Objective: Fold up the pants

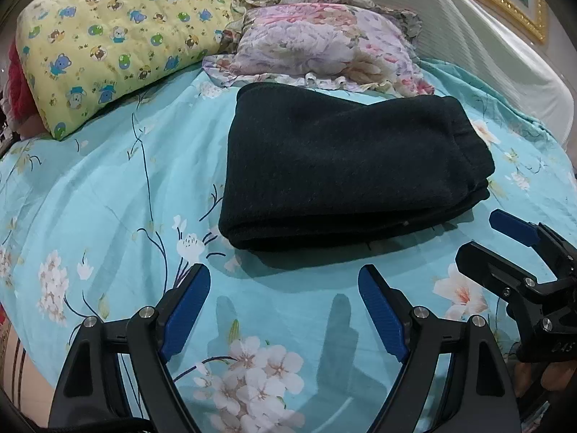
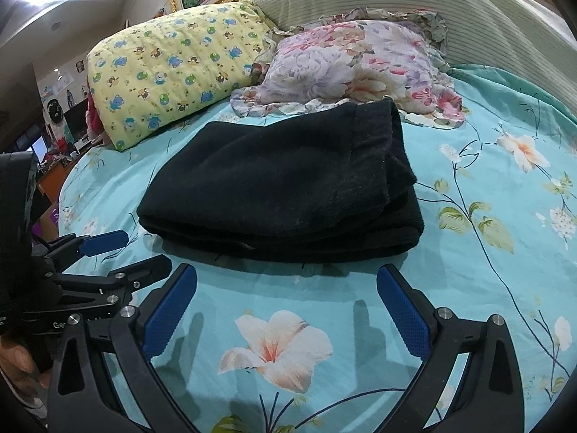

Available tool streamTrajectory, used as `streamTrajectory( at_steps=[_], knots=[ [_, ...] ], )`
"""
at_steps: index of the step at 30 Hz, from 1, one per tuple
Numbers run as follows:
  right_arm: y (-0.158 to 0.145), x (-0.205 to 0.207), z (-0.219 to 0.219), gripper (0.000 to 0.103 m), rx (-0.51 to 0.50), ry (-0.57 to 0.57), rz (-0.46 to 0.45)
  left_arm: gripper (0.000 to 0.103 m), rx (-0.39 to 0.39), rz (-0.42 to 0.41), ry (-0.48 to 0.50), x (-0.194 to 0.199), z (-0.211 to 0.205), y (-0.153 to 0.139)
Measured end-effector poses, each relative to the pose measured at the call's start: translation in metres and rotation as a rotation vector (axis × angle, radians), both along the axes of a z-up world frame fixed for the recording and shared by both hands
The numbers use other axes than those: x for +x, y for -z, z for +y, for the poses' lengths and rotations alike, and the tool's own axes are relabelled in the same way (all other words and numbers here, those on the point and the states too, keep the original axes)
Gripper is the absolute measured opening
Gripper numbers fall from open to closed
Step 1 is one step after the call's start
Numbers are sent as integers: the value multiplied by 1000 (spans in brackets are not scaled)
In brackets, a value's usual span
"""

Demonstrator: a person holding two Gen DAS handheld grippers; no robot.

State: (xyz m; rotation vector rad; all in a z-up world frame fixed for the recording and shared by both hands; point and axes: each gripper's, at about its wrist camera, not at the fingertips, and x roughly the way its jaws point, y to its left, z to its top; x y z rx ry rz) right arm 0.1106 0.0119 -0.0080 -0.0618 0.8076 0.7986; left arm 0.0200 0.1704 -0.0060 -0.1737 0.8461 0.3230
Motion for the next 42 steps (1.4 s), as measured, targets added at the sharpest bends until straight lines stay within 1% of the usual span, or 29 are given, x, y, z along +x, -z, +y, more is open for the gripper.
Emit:
streamTrajectory(
  at_steps=[13, 26, 42],
  knots=[
    [2, 0, 4, 100, 2, -4, 0, 85, 19, -5, 1, 3, -1, 1],
    [4, 0, 16, 100, -1, -20, 7, 85, 10, 13, 6, 5, -2, 5],
    [-2, 0, 15, 100, 9, -16, -4, 85, 2, -1, 4, 4, 1, 0]
  ],
)
